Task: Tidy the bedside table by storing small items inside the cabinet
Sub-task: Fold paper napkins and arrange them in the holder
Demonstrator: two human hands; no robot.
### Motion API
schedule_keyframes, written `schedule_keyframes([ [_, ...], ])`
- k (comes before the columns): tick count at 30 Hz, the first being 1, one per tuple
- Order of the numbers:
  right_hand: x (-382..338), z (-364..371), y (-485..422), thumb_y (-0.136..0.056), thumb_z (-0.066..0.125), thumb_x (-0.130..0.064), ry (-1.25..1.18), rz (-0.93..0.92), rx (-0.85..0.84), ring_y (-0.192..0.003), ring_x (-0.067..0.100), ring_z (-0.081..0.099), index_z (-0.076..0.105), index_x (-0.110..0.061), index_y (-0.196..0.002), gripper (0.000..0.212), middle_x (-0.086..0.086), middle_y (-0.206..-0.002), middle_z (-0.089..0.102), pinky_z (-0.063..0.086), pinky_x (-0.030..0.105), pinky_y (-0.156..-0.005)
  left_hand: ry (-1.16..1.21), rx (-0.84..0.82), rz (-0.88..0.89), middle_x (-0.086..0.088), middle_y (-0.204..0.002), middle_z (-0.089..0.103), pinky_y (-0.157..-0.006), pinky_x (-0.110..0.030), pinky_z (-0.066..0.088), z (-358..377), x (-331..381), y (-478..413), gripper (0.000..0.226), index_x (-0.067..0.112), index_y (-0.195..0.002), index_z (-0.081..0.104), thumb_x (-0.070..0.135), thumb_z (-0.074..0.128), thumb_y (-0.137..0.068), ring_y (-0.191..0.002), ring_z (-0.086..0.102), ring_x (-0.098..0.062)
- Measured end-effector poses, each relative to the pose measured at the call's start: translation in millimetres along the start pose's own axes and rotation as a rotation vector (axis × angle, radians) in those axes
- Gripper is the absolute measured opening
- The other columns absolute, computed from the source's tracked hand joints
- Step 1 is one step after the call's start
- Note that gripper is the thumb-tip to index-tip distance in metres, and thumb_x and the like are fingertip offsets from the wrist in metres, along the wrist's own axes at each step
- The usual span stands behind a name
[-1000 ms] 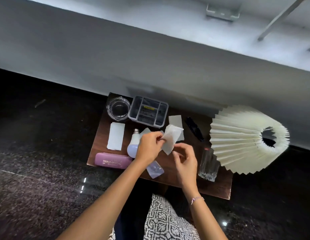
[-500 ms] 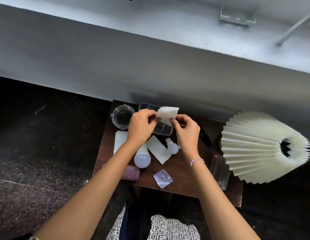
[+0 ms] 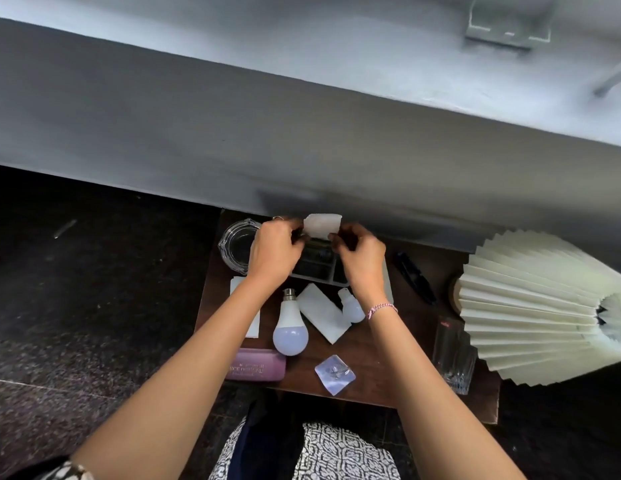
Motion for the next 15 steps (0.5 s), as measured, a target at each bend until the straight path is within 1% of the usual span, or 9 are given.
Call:
schedule_keyframes([
  [2,0.9,1.9,-0.2,-0.083,0.067,-0.006,0.011,-0.016,0.006,-0.086,0.009,0.064,0.068,-0.008,-0.097,0.014,0.004,-0.094,0.071,0.045,0.013,-0.078,0.008,-0.006,0.014,-0.011,-0.104,0.072,-0.082,-0.04,0.052,1.2,-2.3,0.1,0.028,0.018,-0.109,0.068,0.015,0.064,-0.081,-0.099,0.065,-0.031],
  [4,1.3,3.0,-1.0,-0.082,0.067,-0.005,-0.001,-0.024,0.004,-0.085,0.01,0.065,0.068,-0.009,-0.093,0.012,0.003,-0.092,0.071,0.045,0.01,-0.077,0.043,-0.008,0.03,-0.008,-0.107,0.072,-0.087,-0.038,0.052,2.1,-2.4,-0.3,0.029,0.019,-0.111,0.068,0.015,0.065,-0.082,-0.102,0.065,-0.027],
  [7,1.5,4.0,-1.4,-0.082,0.067,-0.005,-0.001,-0.019,-0.004,-0.083,0.008,0.064,0.068,-0.01,-0.092,0.011,0.004,-0.093,0.071,0.043,0.002,-0.074,0.063,0.001,0.04,-0.008,-0.106,0.071,-0.088,-0.036,0.051,2.8,-1.0,-2.1,0.028,0.019,-0.111,0.068,0.017,0.065,-0.083,-0.099,0.065,-0.024],
  [10,-0.2,1.3,0.9,-0.082,0.067,-0.003,0.008,-0.03,-0.003,-0.083,0.007,0.062,0.068,-0.009,-0.094,0.014,0.006,-0.096,0.07,0.04,-0.004,-0.072,0.08,0.043,0.03,-0.007,-0.101,0.072,-0.082,-0.036,0.052,-0.9,0.8,-0.3,0.028,0.02,-0.11,0.068,0.018,0.065,-0.083,-0.09,0.066,-0.023],
  [12,-2.1,-5.6,5.7,-0.082,0.066,-0.002,0.003,-0.044,0.019,-0.082,0.007,0.062,0.067,-0.01,-0.096,0.016,0.006,-0.098,0.068,0.041,-0.002,-0.071,0.123,0.097,0.029,-0.005,-0.097,0.072,-0.077,-0.031,0.051,-5.3,2.0,6.2,0.029,0.019,-0.109,0.068,0.016,0.066,-0.081,-0.079,0.064,-0.02],
  [14,-2.9,-16.0,15.1,-0.082,0.066,-0.004,-0.002,-0.061,0.069,-0.08,0.007,0.059,0.066,-0.008,-0.096,0.014,0.005,-0.098,0.066,0.042,0.001,-0.07,0.15,0.162,0.02,-0.003,-0.09,0.069,-0.071,-0.022,0.045,-8.4,2.8,18.2,0.029,0.019,-0.108,0.068,0.013,0.067,-0.08,-0.067,0.057,-0.014],
  [15,-2.4,-21.3,21.5,-0.083,0.066,-0.006,-0.004,-0.065,0.094,-0.08,0.006,0.058,0.066,-0.008,-0.096,0.013,0.004,-0.097,0.064,0.043,0.004,-0.069,0.165,0.184,0.012,-0.003,-0.086,0.066,-0.069,-0.019,0.042,-8.2,3.0,25.9,0.029,0.019,-0.107,0.068,0.011,0.067,-0.08,-0.065,0.054,-0.011],
])
Point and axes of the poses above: each hand's wrist, its own y-axis away from the middle knuckle, its own z-axis out of the palm, x = y × z, the point moved 8 cm from there along -y, towards the middle knuckle
